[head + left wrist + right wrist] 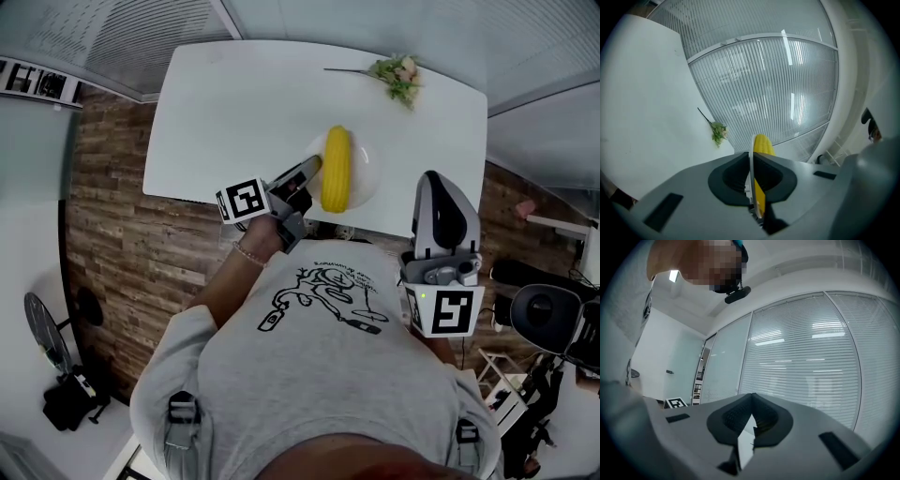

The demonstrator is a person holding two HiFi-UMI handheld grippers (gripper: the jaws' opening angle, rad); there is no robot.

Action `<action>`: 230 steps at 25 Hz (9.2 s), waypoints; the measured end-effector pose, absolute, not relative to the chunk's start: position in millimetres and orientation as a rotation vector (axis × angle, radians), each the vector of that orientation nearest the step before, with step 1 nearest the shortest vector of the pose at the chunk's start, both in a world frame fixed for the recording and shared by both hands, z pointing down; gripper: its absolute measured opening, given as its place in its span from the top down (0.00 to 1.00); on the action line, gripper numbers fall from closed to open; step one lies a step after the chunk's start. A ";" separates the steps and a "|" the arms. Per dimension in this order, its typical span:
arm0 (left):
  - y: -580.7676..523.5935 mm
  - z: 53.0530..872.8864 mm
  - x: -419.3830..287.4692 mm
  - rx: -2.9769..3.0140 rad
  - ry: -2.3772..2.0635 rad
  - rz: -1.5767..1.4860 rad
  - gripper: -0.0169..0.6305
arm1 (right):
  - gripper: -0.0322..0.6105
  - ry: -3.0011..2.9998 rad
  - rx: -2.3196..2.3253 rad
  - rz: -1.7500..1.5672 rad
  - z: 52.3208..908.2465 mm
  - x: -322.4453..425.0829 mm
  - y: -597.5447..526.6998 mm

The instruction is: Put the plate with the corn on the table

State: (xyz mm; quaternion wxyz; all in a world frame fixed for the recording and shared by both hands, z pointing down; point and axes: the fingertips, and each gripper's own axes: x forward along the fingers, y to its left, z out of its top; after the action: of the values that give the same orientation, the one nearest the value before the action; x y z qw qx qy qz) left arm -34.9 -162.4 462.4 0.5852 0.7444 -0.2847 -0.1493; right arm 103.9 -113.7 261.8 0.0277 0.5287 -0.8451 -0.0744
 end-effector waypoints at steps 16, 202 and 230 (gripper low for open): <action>-179.7 518.6 -35.6 1.726 -0.697 -0.281 0.92 | 0.94 -2.595 1.641 -0.233 262.5 106.4 -108.1; -156.7 279.3 -36.8 2.719 -1.499 -0.084 0.81 | 0.94 -2.607 1.584 -0.172 277.4 123.4 -120.3; -159.2 268.0 -37.8 2.717 -1.540 -0.084 0.81 | 0.94 -2.577 1.587 -0.136 280.2 132.9 -127.6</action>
State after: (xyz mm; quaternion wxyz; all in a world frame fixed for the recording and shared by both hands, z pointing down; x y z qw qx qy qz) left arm -37.8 -159.2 268.0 0.0089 0.8696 -0.4929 -0.0269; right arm 132.9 -127.6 280.2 0.0558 0.5230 -0.8493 -0.0448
